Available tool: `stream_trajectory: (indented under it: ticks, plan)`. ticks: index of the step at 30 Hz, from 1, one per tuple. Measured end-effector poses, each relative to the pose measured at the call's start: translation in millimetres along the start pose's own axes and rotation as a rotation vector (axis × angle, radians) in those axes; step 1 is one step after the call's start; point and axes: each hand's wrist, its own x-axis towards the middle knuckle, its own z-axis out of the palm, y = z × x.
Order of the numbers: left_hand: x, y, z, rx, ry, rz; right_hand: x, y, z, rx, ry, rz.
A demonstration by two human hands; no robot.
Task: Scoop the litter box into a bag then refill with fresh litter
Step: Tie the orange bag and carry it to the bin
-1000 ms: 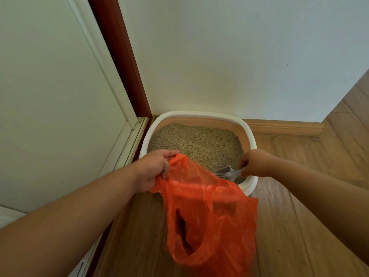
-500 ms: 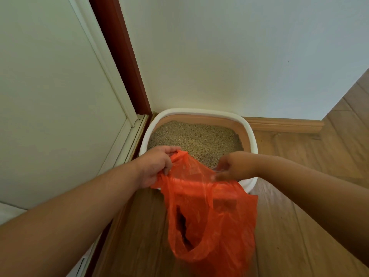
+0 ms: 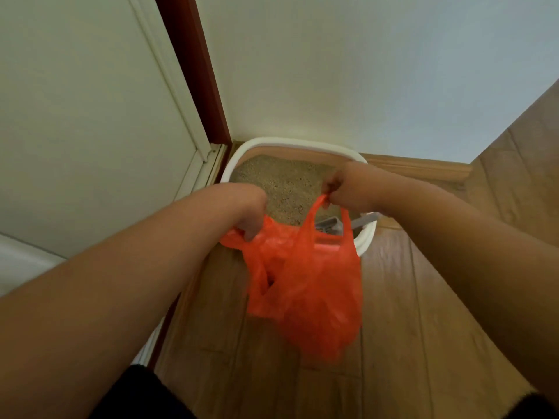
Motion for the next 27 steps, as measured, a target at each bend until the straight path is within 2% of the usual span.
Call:
stream_trajectory:
  ticks: [3, 6, 12, 16, 17, 19, 23, 27]
  plan:
    - [-25.3, 5.7, -14.1, 0.025, 0.054, -0.021, -28.2, -9.6, -22.8, 0.186, 0.186, 0.118]
    - [-41.6, 11.0, -24.8, -0.206, 0.176, 0.027, -54.1, -16.2, -26.0, 0.514, 0.329, 0.130]
    - [-72.9, 14.5, -25.9, -0.798, 0.400, 0.126, -78.5, -6.4, -9.4, 0.753, 0.352, 0.078]
    - [-91.7, 22.7, -25.5, -0.942, 0.468, 0.097, -83.8, -11.4, -24.7, 1.255, 0.404, 0.078]
    - [-92.5, 22.8, -25.1, -0.948, 0.469, 0.084, -82.6, -9.7, -24.0, 1.227, 0.464, 0.090]
    - [-92.4, 20.1, -25.9, -1.014, 0.432, 0.085, -79.6, -4.8, -21.8, 1.021, 0.563, 0.139]
    - [-86.3, 20.1, -33.2, -1.633, 0.304, 0.226, -77.7, -1.7, -24.3, 0.851, 0.584, 0.101]
    - [-77.9, 23.9, -40.5, -1.905, 0.417, 0.356, -71.4, 3.6, -23.9, 0.844, 0.634, 0.070]
